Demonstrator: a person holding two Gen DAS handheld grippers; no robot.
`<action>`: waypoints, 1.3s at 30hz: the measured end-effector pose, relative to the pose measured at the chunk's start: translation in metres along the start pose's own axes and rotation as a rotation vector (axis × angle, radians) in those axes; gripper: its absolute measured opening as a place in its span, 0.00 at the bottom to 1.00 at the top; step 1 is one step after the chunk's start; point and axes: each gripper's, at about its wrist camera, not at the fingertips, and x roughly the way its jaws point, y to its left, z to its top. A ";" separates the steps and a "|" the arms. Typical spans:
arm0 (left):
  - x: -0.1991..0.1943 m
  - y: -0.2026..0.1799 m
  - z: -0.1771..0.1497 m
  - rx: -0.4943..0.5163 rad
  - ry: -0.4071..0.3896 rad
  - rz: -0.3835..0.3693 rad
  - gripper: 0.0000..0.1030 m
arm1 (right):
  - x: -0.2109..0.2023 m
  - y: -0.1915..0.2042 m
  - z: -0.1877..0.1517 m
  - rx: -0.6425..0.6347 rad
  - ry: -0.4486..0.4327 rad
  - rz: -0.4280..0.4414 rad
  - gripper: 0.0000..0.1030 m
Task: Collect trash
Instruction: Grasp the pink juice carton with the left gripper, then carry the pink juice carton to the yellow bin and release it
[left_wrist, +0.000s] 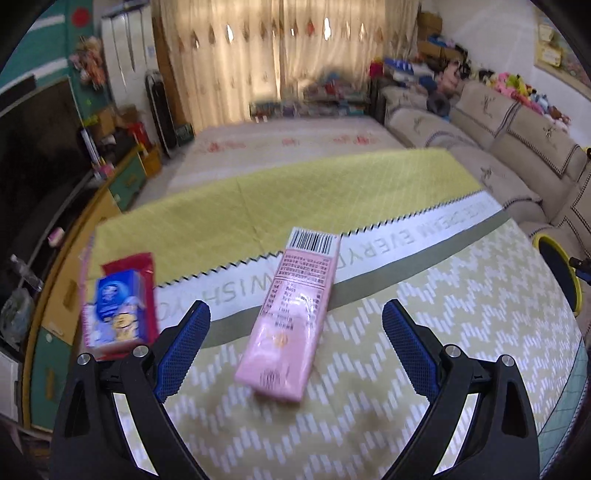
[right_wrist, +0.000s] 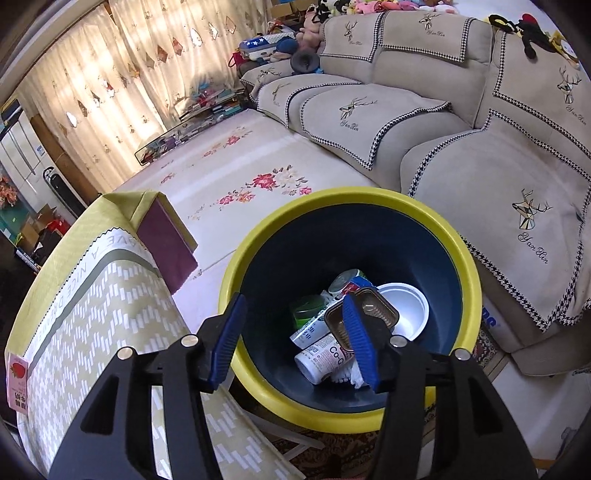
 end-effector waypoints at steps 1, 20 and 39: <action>0.009 0.000 0.003 0.011 0.020 -0.007 0.88 | -0.001 0.000 0.000 -0.001 0.000 -0.001 0.51; 0.055 -0.016 0.018 0.055 0.175 -0.019 0.40 | -0.005 -0.023 -0.005 0.033 0.001 0.011 0.52; -0.021 -0.192 0.029 0.272 0.087 -0.180 0.40 | -0.044 -0.055 0.008 -0.006 -0.055 0.054 0.53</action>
